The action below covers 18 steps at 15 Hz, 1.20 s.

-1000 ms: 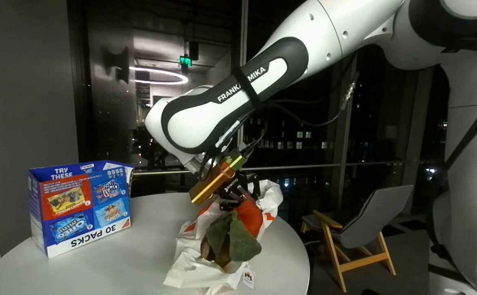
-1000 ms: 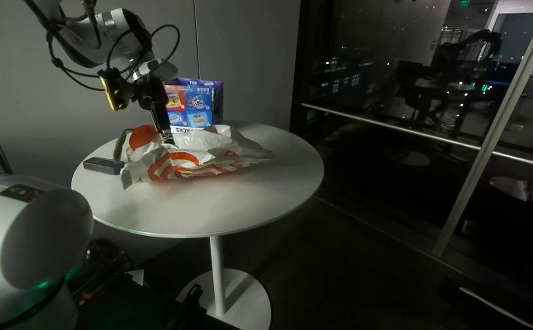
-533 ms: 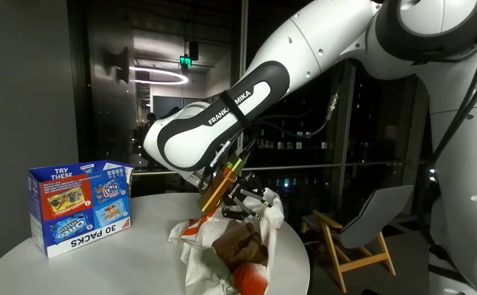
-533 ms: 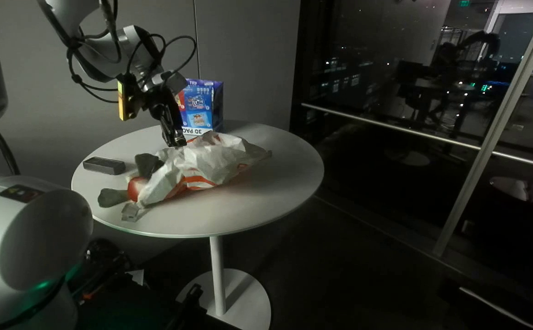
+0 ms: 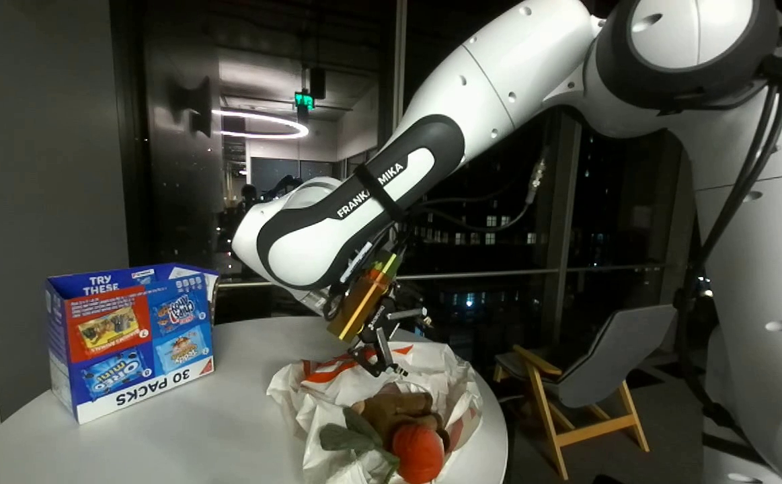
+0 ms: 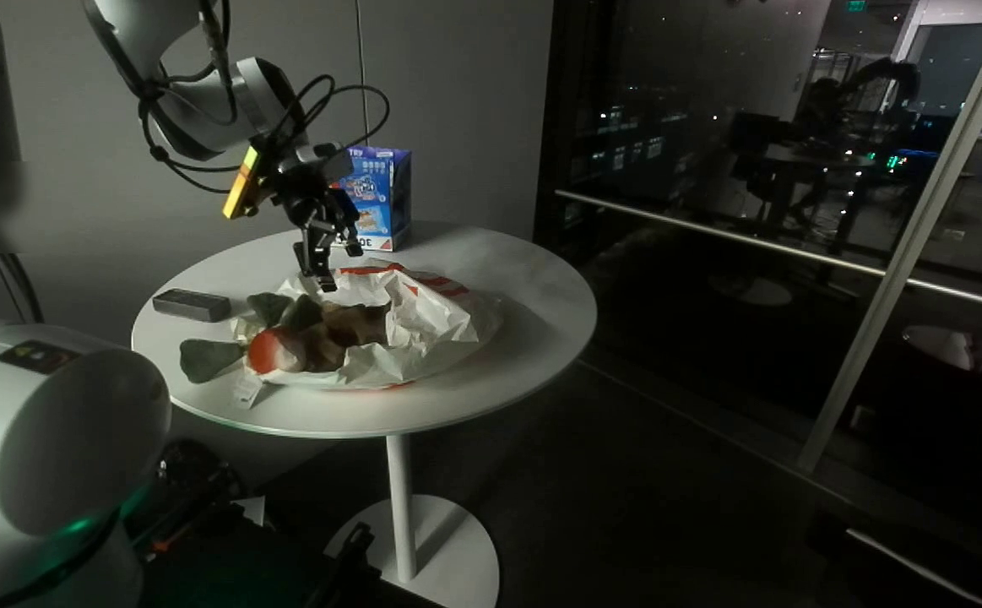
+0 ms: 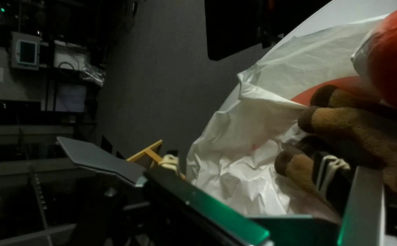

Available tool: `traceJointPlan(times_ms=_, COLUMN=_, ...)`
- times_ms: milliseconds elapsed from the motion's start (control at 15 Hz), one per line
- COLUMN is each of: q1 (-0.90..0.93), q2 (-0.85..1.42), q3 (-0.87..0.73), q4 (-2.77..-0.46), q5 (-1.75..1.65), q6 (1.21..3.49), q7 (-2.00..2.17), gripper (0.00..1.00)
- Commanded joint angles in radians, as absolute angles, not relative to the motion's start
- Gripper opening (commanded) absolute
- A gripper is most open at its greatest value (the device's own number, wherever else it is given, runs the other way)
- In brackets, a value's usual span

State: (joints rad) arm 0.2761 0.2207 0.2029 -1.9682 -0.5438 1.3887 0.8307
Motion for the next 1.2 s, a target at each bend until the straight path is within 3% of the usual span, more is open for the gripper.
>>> traceJointPlan(times_ms=0, q1=0.316, q2=0.231, q3=0.223, q4=-1.985, q5=-0.622, q6=1.454, q7=0.800, gripper=1.00)
traceJointPlan(times_ms=467, q1=0.345, q2=0.251, q3=0.221, q4=-1.990, q5=-0.646, q6=1.439, q7=0.908, gripper=1.00)
traceJointPlan(times_ms=1133, q1=0.419, q2=0.171, q3=0.325, q4=-2.039, q5=-0.687, q6=1.779, q7=0.672, gripper=1.00)
